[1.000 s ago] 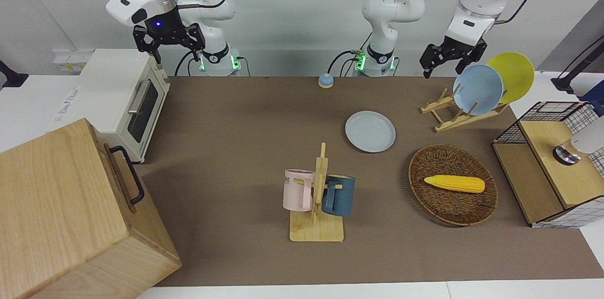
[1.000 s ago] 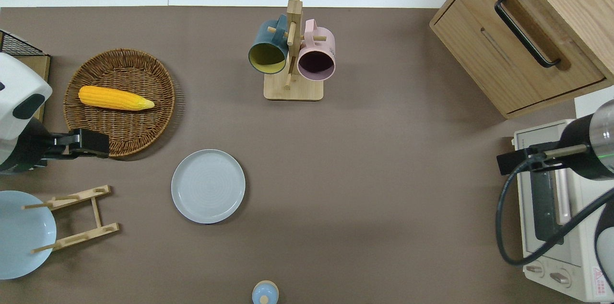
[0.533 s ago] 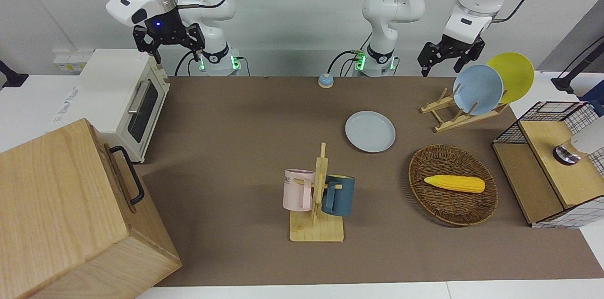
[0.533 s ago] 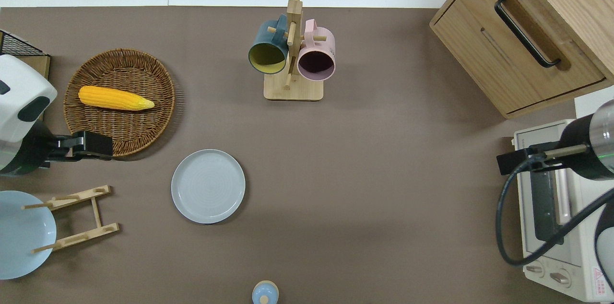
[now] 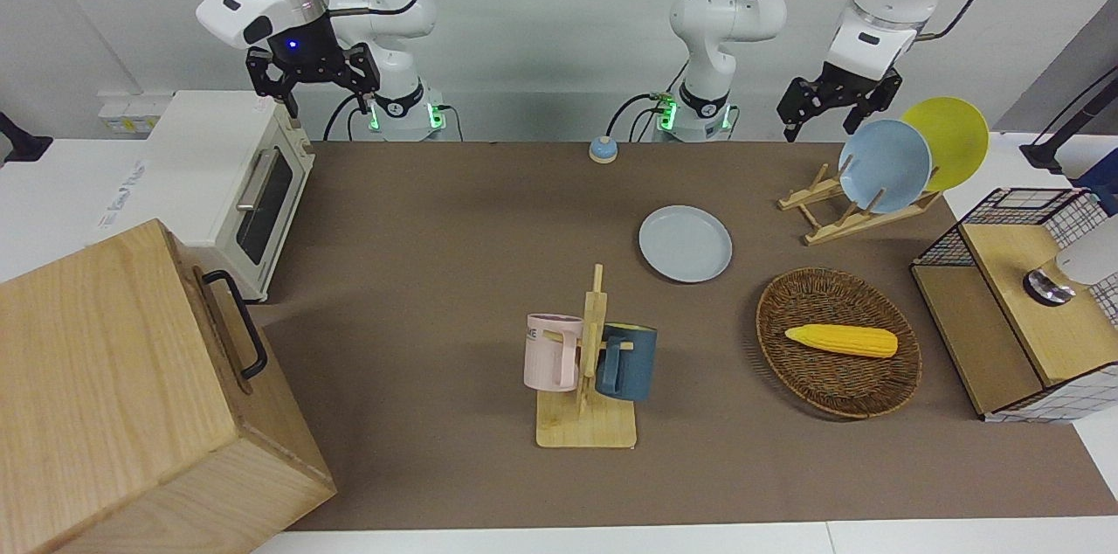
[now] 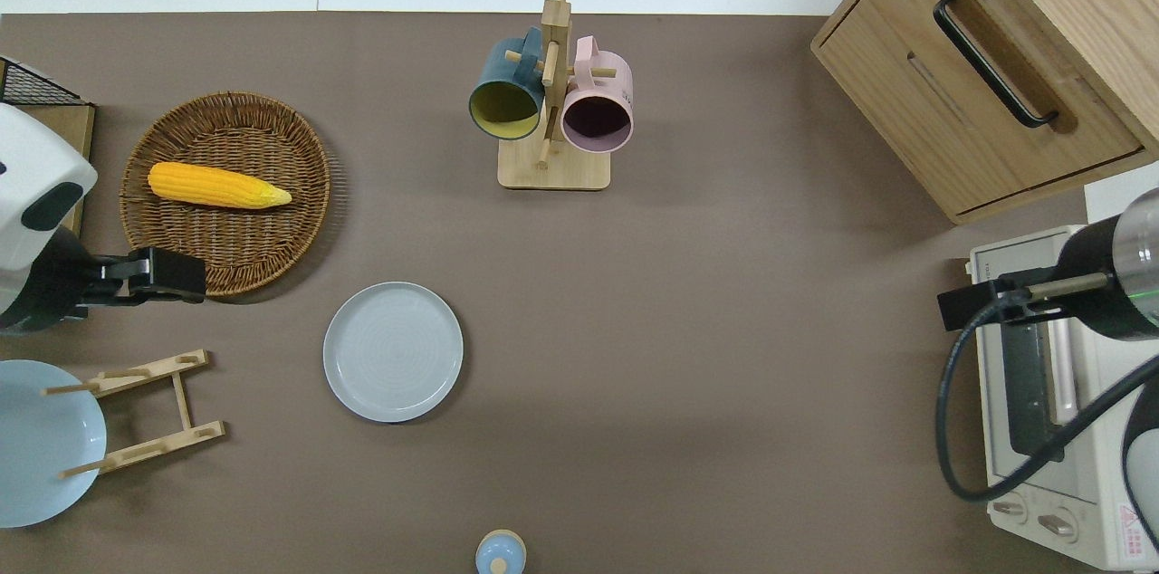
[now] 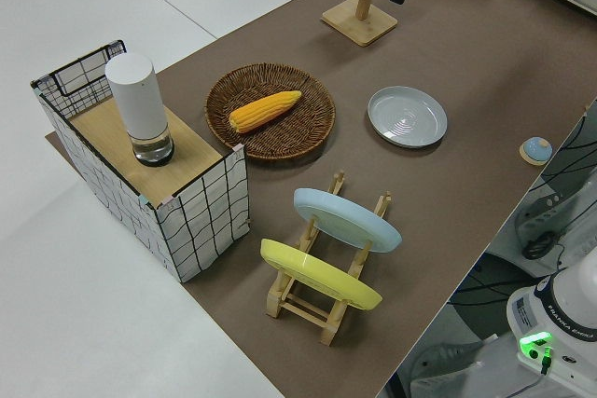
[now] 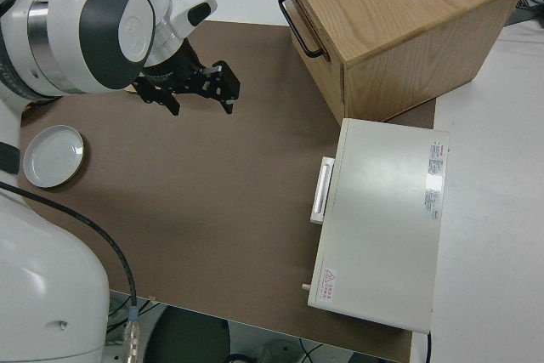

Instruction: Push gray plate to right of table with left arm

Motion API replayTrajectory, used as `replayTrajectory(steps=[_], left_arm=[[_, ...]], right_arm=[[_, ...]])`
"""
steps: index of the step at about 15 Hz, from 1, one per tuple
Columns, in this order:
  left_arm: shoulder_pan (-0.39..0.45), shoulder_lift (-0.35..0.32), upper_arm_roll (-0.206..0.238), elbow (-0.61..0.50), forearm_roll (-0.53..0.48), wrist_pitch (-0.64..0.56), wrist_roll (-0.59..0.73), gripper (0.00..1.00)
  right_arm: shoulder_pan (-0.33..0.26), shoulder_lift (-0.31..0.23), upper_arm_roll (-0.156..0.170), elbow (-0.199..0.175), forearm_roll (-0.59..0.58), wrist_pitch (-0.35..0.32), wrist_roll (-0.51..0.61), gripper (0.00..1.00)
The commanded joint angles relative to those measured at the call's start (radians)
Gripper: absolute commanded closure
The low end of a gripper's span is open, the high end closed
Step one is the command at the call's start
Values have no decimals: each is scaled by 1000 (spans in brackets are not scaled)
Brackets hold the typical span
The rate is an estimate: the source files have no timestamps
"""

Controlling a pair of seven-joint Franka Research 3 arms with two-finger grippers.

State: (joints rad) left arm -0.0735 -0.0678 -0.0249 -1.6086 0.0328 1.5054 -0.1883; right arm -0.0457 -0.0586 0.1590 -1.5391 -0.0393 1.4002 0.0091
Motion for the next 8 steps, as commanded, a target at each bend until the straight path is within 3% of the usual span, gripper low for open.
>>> replayTrajectory(steps=[1, 8], left_arm=[[-6, -24, 14, -25, -13, 13, 15, 7], [0, -92, 29, -152, -14, 99, 15, 7]], right_arm=[[-8, -10, 5, -4, 1, -12, -8, 5], [-8, -10, 5, -4, -1, -12, -8, 5]])
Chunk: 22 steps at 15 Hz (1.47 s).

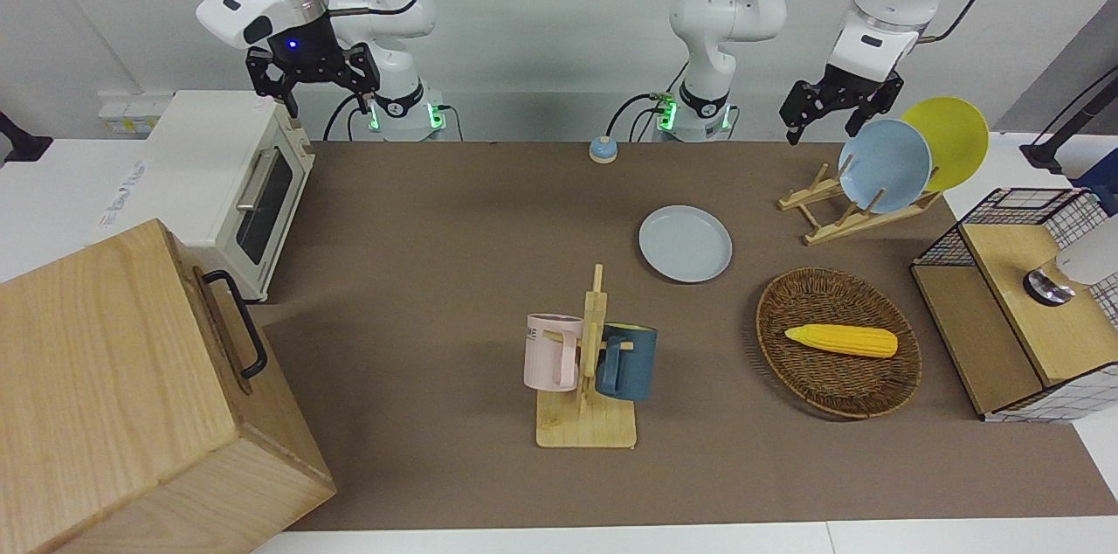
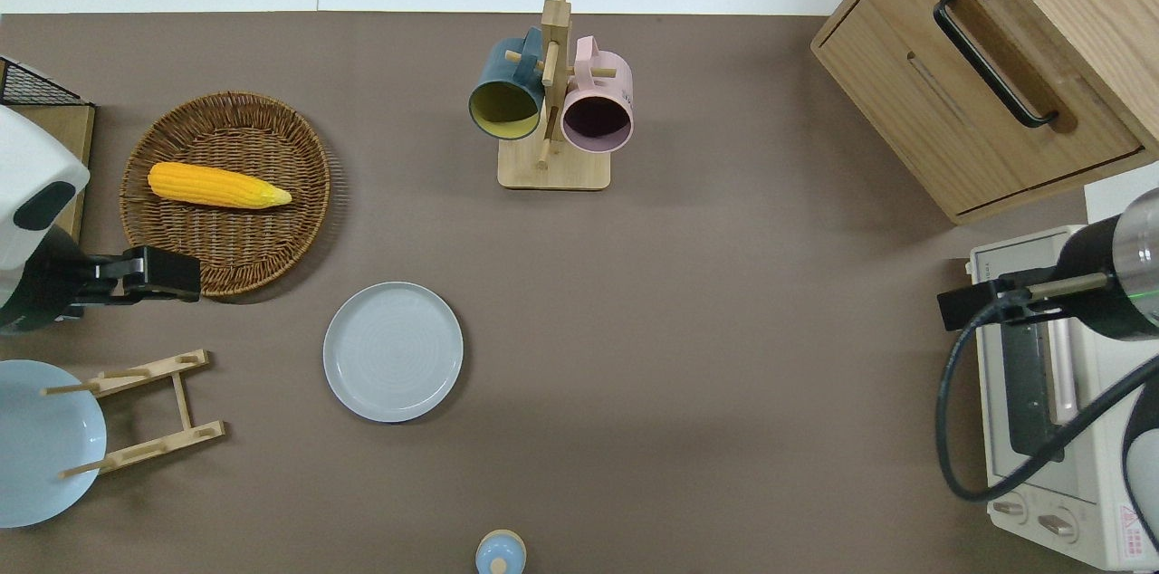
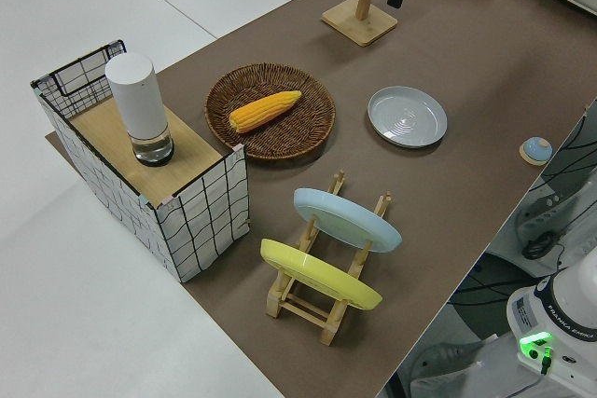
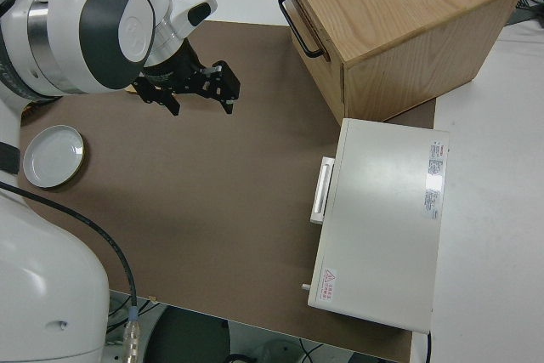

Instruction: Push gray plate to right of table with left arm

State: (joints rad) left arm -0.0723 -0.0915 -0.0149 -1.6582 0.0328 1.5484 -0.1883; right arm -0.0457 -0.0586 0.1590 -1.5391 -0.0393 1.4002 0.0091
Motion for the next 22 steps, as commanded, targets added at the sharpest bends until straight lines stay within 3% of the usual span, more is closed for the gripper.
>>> replayTrajectory(steps=[1, 11, 17, 22], left_arm=[[-1, -65, 21, -107, -17, 56, 15, 7], [2, -50, 42, -417, -33, 324, 13, 7], [3, -42, 44, -509, -94, 400, 13, 11], [0, -33, 43, -638, -100, 536, 13, 11]], right_arm=[[-8, -10, 5, -4, -1, -12, -8, 5], [-8, -10, 5, -4, 1, -12, -8, 5], [-8, -10, 5, -4, -1, -12, -8, 5], [-8, -10, 5, -4, -1, -12, -8, 5]])
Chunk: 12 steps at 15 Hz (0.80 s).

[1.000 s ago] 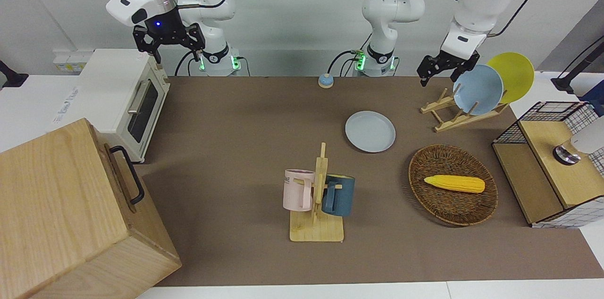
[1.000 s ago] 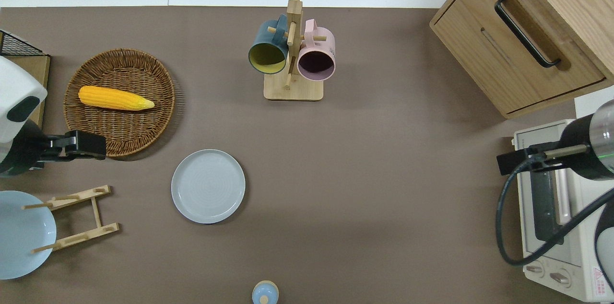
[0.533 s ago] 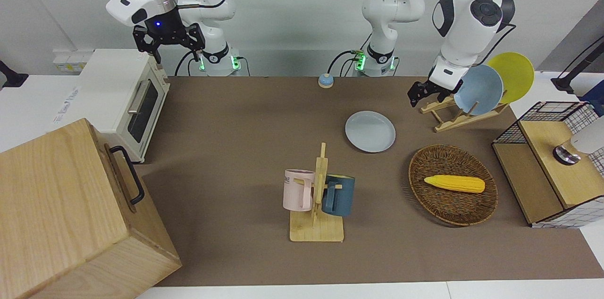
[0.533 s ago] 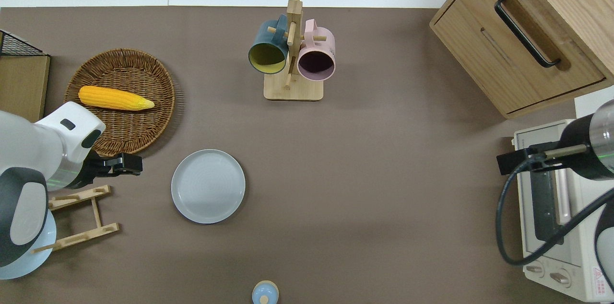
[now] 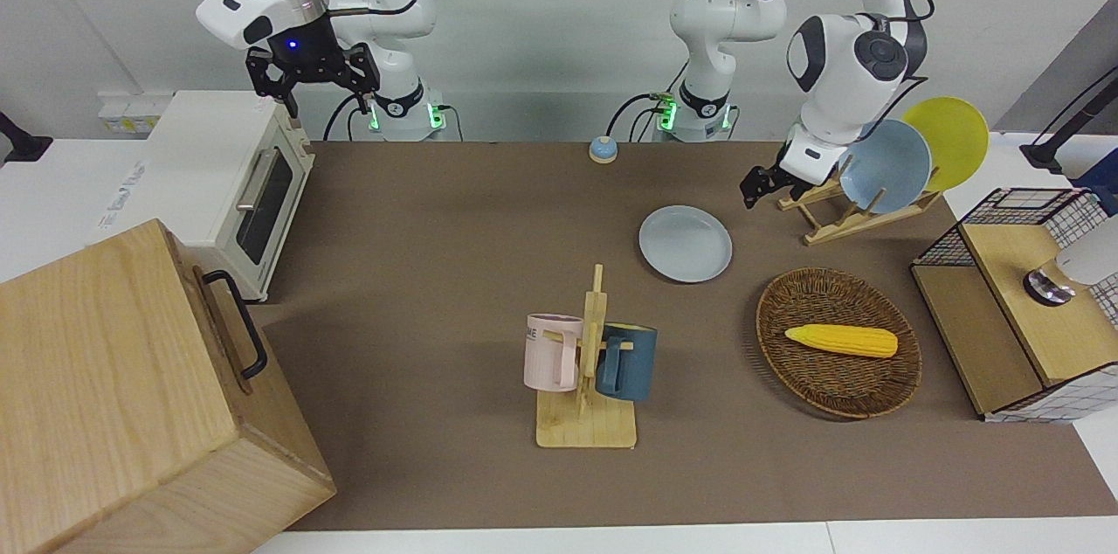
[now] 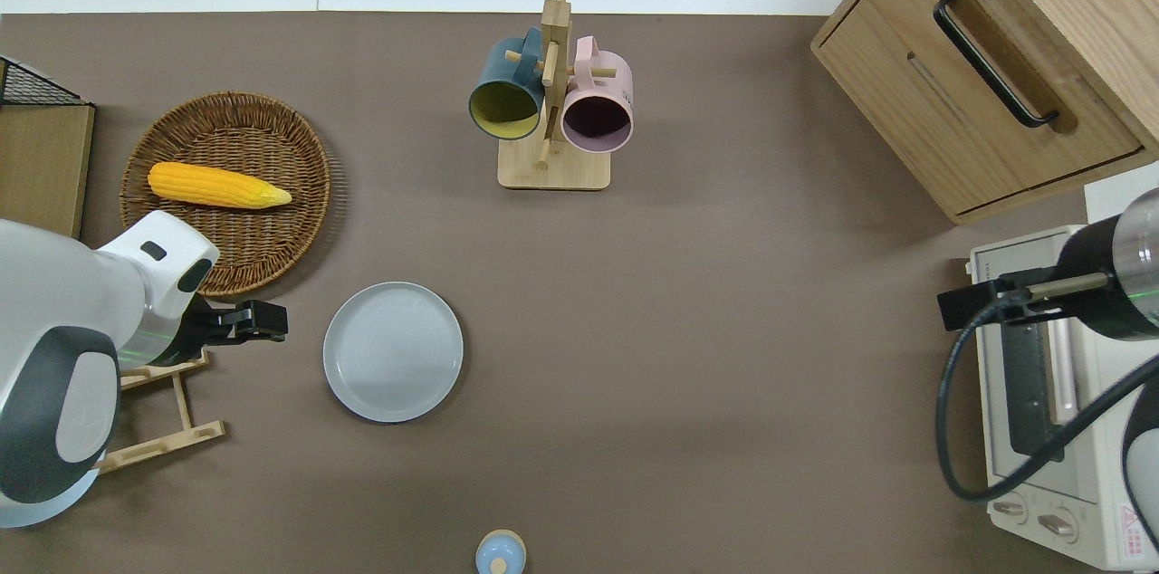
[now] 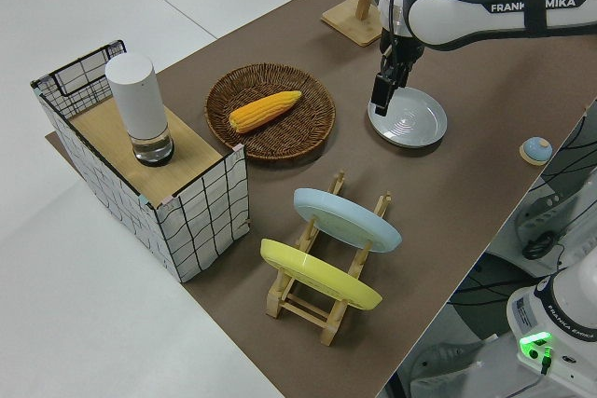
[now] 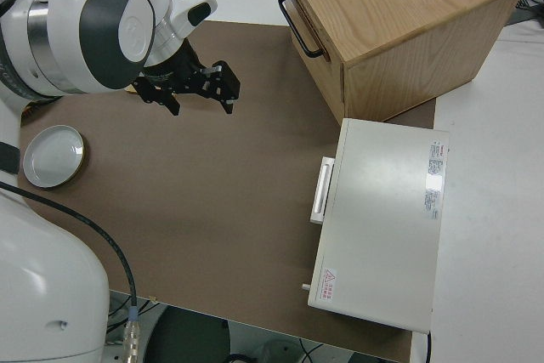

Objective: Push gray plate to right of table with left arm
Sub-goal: 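Move the left gripper toward the gray plate's edge nearest the robot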

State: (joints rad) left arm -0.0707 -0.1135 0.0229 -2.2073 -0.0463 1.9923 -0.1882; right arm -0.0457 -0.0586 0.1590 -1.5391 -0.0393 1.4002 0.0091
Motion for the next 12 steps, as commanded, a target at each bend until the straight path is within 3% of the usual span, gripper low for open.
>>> replayTrajectory(steps=[1, 6, 12], left_arm=[[-1, -3, 5, -103, -32, 111, 13, 11], [-11, 69, 3, -185, -92, 252, 13, 21], [-17, 100, -12, -213, -135, 313, 13, 149]], right_arm=[[-8, -10, 5, -4, 1, -12, -8, 5], [-8, -10, 5, -4, -1, -12, -8, 5], [-8, -10, 5, -4, -1, -12, -8, 5]])
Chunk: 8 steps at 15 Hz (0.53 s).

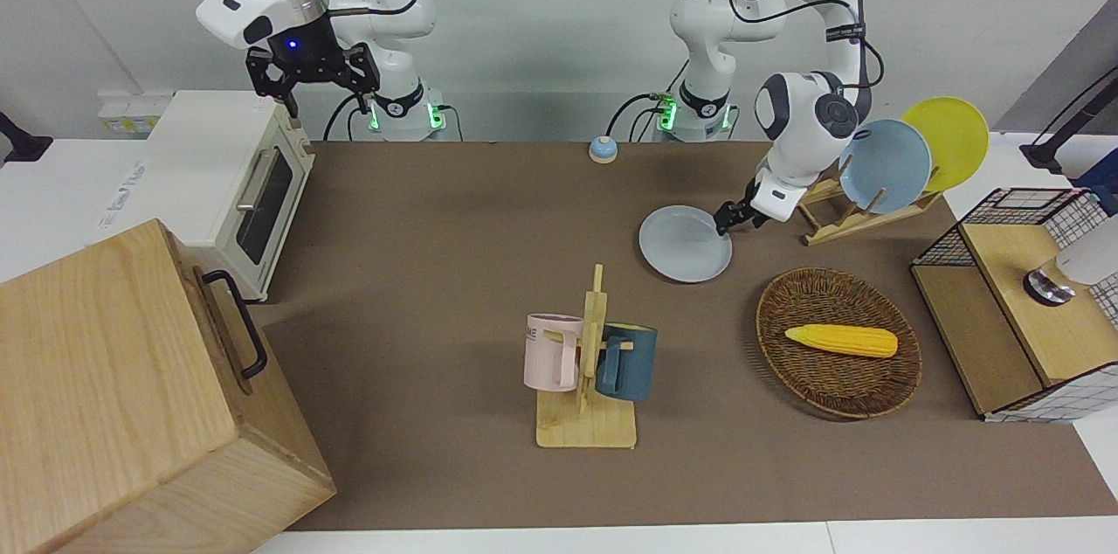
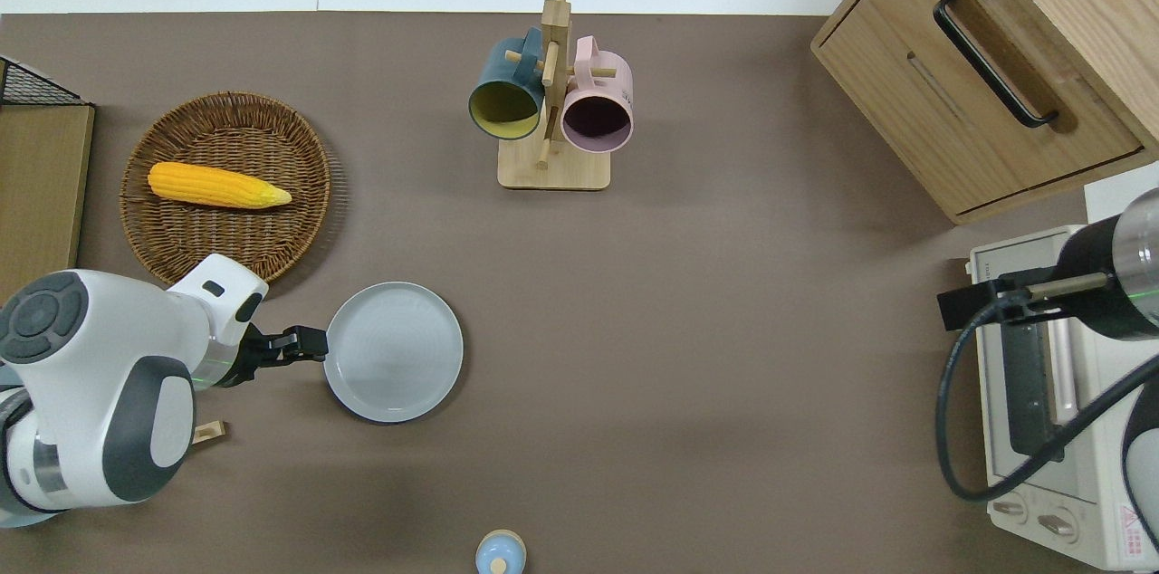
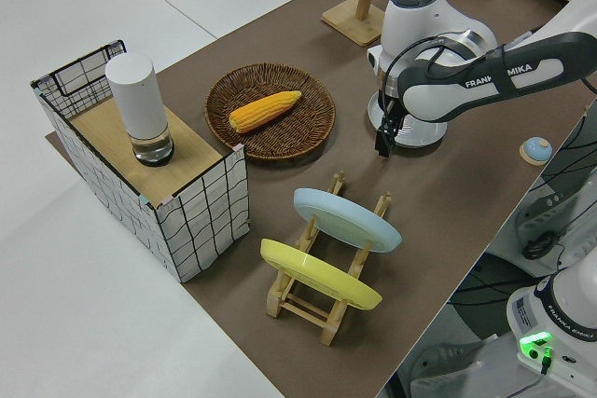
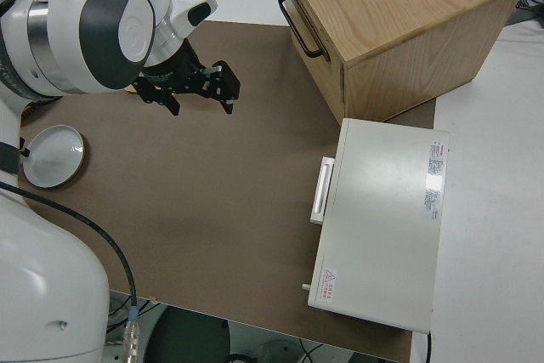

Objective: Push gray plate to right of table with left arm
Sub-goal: 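Move the left gripper toward the gray plate's edge nearest the robot, then push the gray plate with the left gripper away from the basket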

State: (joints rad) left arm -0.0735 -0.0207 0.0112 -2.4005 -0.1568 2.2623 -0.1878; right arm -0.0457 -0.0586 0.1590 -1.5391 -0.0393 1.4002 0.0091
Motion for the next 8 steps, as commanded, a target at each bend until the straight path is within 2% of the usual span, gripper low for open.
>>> replayTrajectory(steps=[1, 3, 5, 7, 8], left_arm=[[-15, 11, -2, -22, -24, 49, 13, 166], [-28, 22, -2, -26, -24, 57, 13, 216], [-28, 30, -2, -28, -26, 65, 13, 351], [-28, 31, -2, -28, -26, 65, 13, 541], [-29, 30, -2, -28, -27, 65, 13, 696]], right_arm=[[-8, -10, 5, -4, -1, -12, -8, 5], [-8, -10, 5, -4, -1, -12, -8, 5], [-8, -10, 5, -4, -1, -12, -8, 5], [-8, -10, 5, -4, -1, -12, -8, 5], [-8, -10, 5, -4, -1, -12, -8, 5]])
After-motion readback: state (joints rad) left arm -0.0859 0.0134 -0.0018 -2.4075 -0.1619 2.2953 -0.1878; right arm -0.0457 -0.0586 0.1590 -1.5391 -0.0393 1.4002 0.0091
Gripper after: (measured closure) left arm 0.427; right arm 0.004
